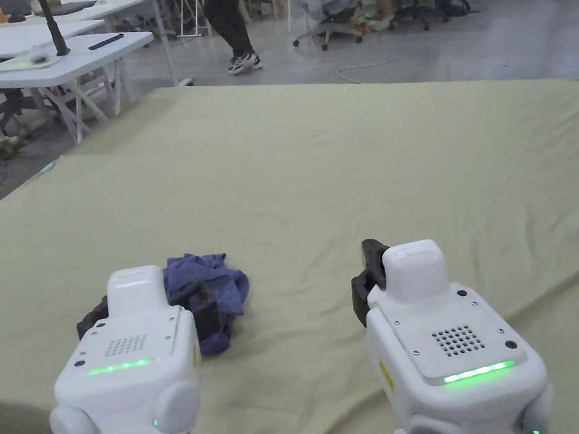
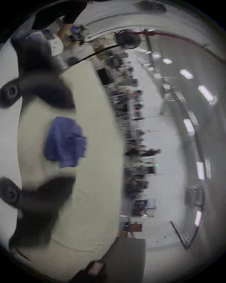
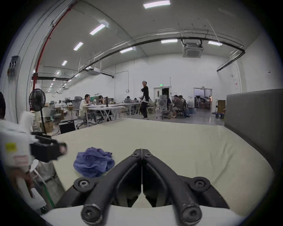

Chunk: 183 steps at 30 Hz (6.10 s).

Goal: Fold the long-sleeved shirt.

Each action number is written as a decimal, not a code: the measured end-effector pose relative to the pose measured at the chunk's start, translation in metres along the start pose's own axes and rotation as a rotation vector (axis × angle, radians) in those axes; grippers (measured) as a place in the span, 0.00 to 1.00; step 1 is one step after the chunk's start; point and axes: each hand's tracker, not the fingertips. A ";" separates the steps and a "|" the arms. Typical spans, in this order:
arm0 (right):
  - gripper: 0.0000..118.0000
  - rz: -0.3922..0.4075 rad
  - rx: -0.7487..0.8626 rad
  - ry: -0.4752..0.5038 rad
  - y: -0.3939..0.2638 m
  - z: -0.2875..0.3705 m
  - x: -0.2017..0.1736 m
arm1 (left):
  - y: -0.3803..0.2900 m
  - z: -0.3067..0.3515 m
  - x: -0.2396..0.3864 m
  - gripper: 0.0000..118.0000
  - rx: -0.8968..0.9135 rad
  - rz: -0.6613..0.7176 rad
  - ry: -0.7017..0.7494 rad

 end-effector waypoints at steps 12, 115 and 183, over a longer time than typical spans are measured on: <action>0.00 0.025 -0.105 -0.011 -0.019 -0.021 0.012 | -0.028 -0.244 -0.017 0.54 -0.505 -0.069 0.007; 0.08 -0.031 -0.163 -0.320 0.284 -0.116 0.322 | 0.323 -0.082 0.186 0.06 0.106 -0.127 -0.454; 0.85 -0.314 -0.709 -0.415 -0.112 0.058 0.248 | -0.051 -0.035 0.094 0.00 -0.301 -0.037 -0.489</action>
